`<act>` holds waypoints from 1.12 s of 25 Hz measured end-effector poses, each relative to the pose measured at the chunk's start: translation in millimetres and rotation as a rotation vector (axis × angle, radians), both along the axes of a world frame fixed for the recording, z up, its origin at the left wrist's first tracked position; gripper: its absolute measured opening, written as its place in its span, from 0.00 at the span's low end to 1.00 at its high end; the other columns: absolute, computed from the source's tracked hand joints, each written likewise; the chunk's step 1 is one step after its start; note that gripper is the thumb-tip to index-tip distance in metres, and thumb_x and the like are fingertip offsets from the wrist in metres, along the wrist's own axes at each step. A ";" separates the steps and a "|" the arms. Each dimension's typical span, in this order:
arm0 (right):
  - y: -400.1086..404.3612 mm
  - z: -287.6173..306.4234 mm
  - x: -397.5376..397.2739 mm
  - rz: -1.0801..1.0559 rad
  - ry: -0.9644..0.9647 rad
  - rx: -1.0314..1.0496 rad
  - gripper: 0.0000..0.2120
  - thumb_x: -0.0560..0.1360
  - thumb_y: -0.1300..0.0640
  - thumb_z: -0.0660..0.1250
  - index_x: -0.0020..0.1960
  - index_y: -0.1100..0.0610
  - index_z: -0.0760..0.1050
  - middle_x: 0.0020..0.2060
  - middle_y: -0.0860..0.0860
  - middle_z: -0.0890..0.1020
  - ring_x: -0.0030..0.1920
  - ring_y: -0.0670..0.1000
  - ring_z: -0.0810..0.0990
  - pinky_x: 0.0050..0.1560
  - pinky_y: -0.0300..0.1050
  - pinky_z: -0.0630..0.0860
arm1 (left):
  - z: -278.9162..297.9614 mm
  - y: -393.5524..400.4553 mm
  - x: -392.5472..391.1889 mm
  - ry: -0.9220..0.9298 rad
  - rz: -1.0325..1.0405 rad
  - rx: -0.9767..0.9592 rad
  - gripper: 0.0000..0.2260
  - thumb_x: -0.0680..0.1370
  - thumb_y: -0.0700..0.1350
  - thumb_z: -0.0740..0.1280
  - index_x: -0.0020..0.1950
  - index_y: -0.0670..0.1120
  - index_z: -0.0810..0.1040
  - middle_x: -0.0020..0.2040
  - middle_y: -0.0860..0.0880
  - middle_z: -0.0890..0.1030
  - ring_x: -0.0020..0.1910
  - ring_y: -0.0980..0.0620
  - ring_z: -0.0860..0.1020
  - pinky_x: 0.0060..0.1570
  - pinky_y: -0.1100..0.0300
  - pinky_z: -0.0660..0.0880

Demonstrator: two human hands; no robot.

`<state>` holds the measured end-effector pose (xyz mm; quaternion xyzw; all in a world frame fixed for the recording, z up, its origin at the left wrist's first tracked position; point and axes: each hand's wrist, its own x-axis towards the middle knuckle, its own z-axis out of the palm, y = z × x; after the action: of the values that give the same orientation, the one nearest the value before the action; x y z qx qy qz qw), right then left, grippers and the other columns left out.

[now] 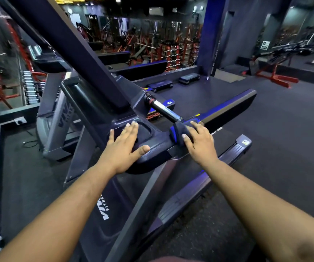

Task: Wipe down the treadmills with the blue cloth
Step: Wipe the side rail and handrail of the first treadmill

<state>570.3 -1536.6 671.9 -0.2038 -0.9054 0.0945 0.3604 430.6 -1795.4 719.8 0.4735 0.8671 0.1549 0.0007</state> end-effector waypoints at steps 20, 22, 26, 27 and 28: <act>134.2 47.3 43.1 0.303 0.274 -0.727 0.18 0.70 0.41 0.70 0.52 0.53 0.76 0.51 0.54 0.79 0.50 0.47 0.77 0.51 0.45 0.73 | 24.5 265.5 54.8 -0.632 -0.349 0.370 0.16 0.73 0.55 0.70 0.56 0.49 0.82 0.47 0.55 0.85 0.47 0.60 0.81 0.56 0.54 0.78; 188.2 45.0 61.3 0.302 0.281 -0.817 0.22 0.70 0.39 0.71 0.59 0.49 0.75 0.59 0.51 0.79 0.59 0.49 0.77 0.60 0.47 0.74 | 22.8 318.1 67.9 -0.757 -0.381 0.412 0.13 0.74 0.50 0.68 0.56 0.47 0.83 0.49 0.55 0.85 0.48 0.60 0.80 0.57 0.54 0.76; 282.4 38.5 102.2 0.347 0.137 -1.229 0.27 0.74 0.35 0.65 0.68 0.47 0.72 0.64 0.46 0.79 0.64 0.47 0.78 0.62 0.49 0.76 | 15.9 414.0 90.1 -1.058 -0.307 0.460 0.10 0.77 0.43 0.68 0.58 0.46 0.82 0.54 0.47 0.85 0.57 0.49 0.82 0.62 0.51 0.76; 305.4 35.9 113.4 0.311 0.114 -1.225 0.24 0.74 0.38 0.66 0.65 0.49 0.74 0.61 0.48 0.82 0.62 0.49 0.80 0.59 0.49 0.77 | 14.4 438.5 98.3 -1.103 -0.286 0.458 0.09 0.79 0.41 0.67 0.58 0.45 0.82 0.54 0.46 0.86 0.57 0.47 0.82 0.61 0.52 0.76; 331.0 33.3 124.3 0.263 0.124 -1.203 0.21 0.75 0.41 0.69 0.62 0.52 0.76 0.57 0.50 0.84 0.58 0.51 0.81 0.56 0.49 0.78 | 12.8 465.3 107.0 -1.129 -0.263 0.465 0.09 0.79 0.40 0.66 0.58 0.45 0.82 0.53 0.46 0.86 0.56 0.48 0.83 0.60 0.54 0.77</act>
<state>694.5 -1205.6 705.3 -0.2524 -0.6884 0.6437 0.2193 537.6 -1330.1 732.6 0.4090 0.6112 0.5644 0.3748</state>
